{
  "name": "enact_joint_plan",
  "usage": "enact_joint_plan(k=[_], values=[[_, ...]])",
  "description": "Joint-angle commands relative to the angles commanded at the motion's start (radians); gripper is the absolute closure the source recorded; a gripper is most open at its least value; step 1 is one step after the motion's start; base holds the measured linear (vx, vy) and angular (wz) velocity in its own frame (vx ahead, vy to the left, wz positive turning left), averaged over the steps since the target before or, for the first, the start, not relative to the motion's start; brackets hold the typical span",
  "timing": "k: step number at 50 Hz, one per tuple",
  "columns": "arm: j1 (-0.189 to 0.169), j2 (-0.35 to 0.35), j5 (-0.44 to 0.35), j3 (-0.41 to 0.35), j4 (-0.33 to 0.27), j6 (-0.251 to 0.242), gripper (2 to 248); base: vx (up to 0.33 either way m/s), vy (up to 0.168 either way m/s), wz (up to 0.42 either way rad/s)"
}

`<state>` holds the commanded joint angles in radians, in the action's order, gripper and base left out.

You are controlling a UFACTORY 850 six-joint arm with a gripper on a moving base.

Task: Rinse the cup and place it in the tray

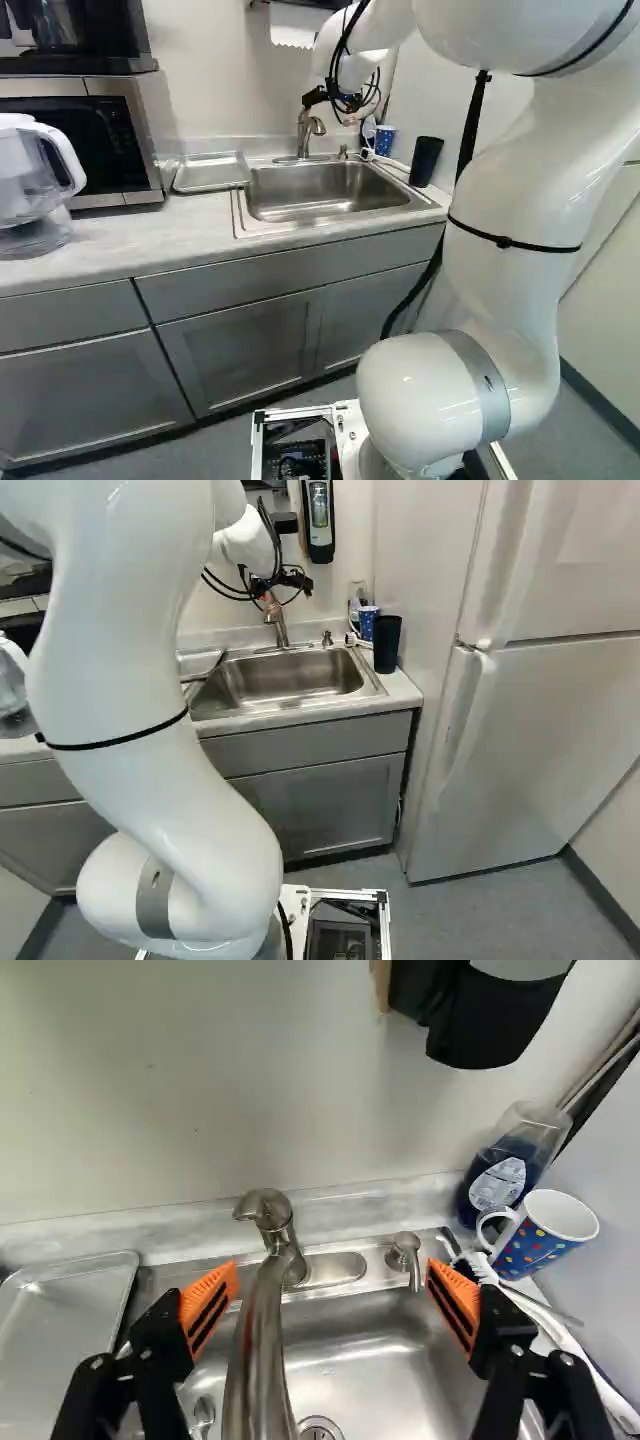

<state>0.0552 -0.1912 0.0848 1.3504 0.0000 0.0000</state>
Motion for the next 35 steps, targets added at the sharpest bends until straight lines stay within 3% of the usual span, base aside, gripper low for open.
enact_joint_plan(k=[35], values=[[-0.001, -0.036, 0.0, 0.04, 0.0, 0.0, 3, 0.0, 0.0, 0.0]])
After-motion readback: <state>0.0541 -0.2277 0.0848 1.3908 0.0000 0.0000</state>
